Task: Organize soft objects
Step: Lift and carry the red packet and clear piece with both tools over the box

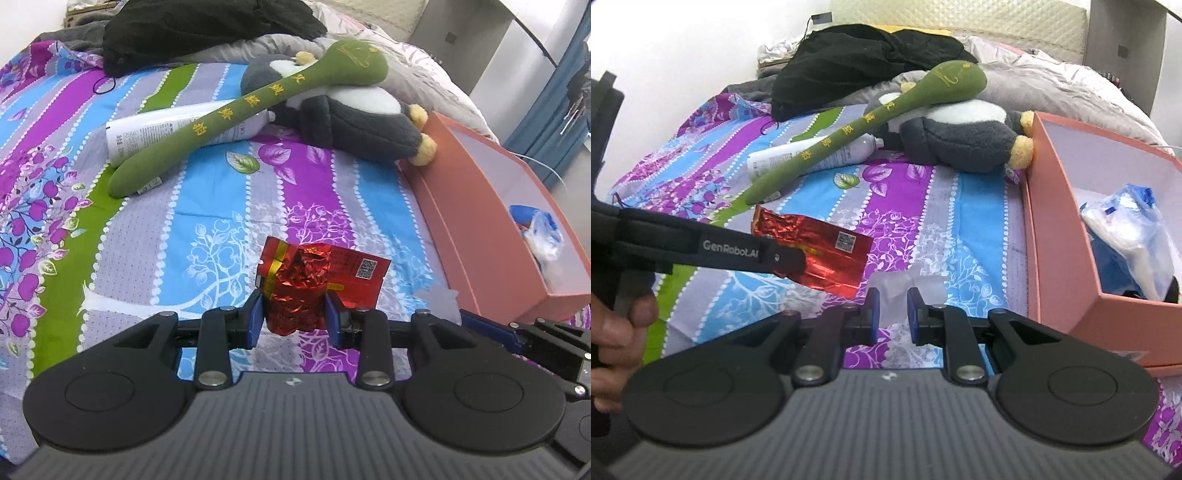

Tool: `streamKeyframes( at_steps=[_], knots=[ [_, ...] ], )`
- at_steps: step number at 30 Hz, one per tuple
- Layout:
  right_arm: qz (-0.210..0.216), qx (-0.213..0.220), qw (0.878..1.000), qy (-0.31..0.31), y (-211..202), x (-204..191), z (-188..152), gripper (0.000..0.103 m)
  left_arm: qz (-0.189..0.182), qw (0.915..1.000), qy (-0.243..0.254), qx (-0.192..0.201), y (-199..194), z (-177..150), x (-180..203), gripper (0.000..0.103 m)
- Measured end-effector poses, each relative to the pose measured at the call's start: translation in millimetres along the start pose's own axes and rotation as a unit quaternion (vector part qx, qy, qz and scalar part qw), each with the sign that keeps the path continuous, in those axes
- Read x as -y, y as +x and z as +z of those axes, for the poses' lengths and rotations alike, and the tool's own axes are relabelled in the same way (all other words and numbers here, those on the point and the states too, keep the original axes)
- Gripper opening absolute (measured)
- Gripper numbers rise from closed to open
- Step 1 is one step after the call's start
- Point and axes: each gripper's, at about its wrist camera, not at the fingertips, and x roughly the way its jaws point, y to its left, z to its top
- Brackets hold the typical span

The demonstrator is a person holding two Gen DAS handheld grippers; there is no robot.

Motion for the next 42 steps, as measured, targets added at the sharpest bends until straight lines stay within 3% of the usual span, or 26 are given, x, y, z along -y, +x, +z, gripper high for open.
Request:
streamKeyframes(
  at_steps=[10, 14, 22, 33, 42],
  knots=[
    [-0.003, 0.053, 0.998, 0.017, -33.7, 5.9, 25.3, 0.019, -0.020, 0.9993, 0.018, 0.025, -30.5, 22.2, 18.8, 0.040],
    [-0.009, 0.076, 0.997, 0.017, -48.5, 13.4, 40.5, 0.019, -0.017, 0.9974, 0.054, 0.045, -40.2, 42.9, 37.5, 0.040],
    [-0.040, 0.135, 0.990, 0.014, -82.0, 39.2, 76.4, 0.019, -0.069, 0.9944, 0.054, 0.059, -51.7, 90.4, 72.6, 0.040],
    [-0.098, 0.171, 0.980, -0.010, -114.8, 92.4, 103.0, 0.019, -0.134, 0.9831, 0.095, 0.082, -65.6, 141.5, 158.9, 0.040],
    [-0.141, 0.165, 0.976, 0.011, -132.3, 150.1, 109.2, 0.019, -0.180, 0.9750, 0.125, 0.041, -38.3, 163.7, 235.7, 0.040]
  ],
)
